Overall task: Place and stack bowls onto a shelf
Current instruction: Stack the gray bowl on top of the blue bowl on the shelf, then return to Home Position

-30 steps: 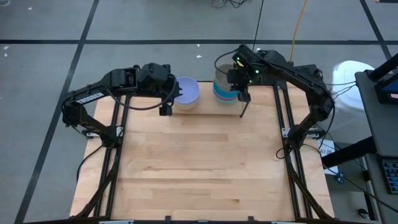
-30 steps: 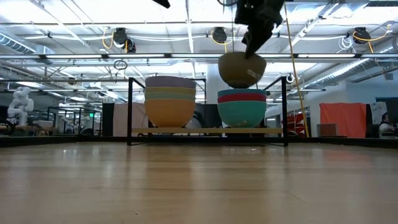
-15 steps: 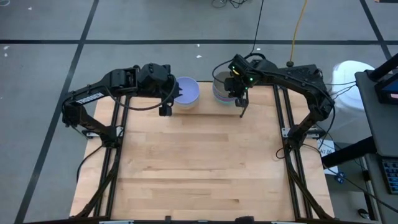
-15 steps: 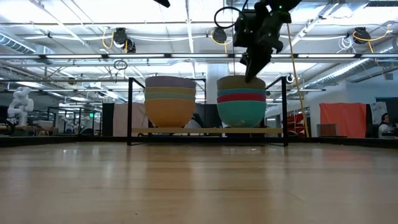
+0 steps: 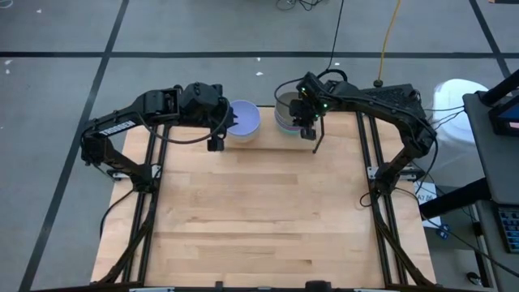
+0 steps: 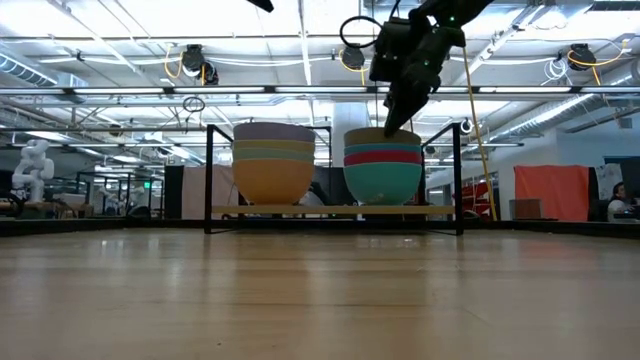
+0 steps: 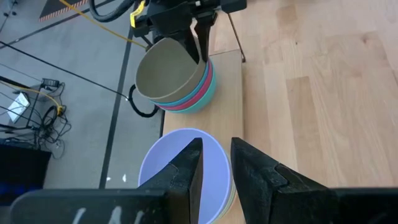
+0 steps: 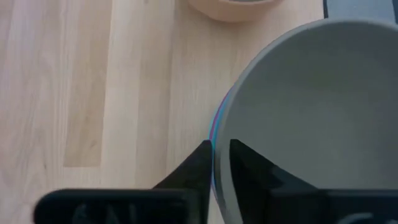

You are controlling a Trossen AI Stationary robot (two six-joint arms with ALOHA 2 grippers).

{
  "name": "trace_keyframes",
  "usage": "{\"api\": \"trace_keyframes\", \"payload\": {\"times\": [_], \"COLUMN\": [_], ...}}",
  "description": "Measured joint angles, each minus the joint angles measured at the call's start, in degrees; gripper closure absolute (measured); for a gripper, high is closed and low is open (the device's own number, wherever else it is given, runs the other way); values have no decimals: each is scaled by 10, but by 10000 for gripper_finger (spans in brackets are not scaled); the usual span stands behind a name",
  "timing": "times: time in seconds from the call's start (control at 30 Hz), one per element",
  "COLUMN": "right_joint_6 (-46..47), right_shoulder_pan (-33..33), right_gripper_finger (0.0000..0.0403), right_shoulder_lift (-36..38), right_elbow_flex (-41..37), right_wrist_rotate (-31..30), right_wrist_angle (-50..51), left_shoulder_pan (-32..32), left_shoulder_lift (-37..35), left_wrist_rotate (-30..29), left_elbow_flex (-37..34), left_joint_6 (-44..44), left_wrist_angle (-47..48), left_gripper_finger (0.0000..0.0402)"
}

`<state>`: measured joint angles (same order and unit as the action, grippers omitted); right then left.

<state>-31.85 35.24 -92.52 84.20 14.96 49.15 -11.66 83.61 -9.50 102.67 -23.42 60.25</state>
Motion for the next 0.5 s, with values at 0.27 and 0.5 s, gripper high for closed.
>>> {"api": "trace_keyframes", "payload": {"times": [0.27, 0.5], "right_joint_6": [-6, -3], "right_shoulder_pan": [-16, -39], "right_gripper_finger": [285, 273], "right_shoulder_lift": [35, 124], "right_elbow_flex": [0, 0], "right_wrist_rotate": [1, 0], "right_wrist_angle": [-3, -9], "left_shoulder_pan": [0, -6], "left_shoulder_lift": [0, -12], "left_wrist_rotate": [0, -37], "left_elbow_flex": [0, 0], "left_joint_6": [0, 17], "left_wrist_angle": [19, 46], "left_gripper_finger": [314, 314]}}
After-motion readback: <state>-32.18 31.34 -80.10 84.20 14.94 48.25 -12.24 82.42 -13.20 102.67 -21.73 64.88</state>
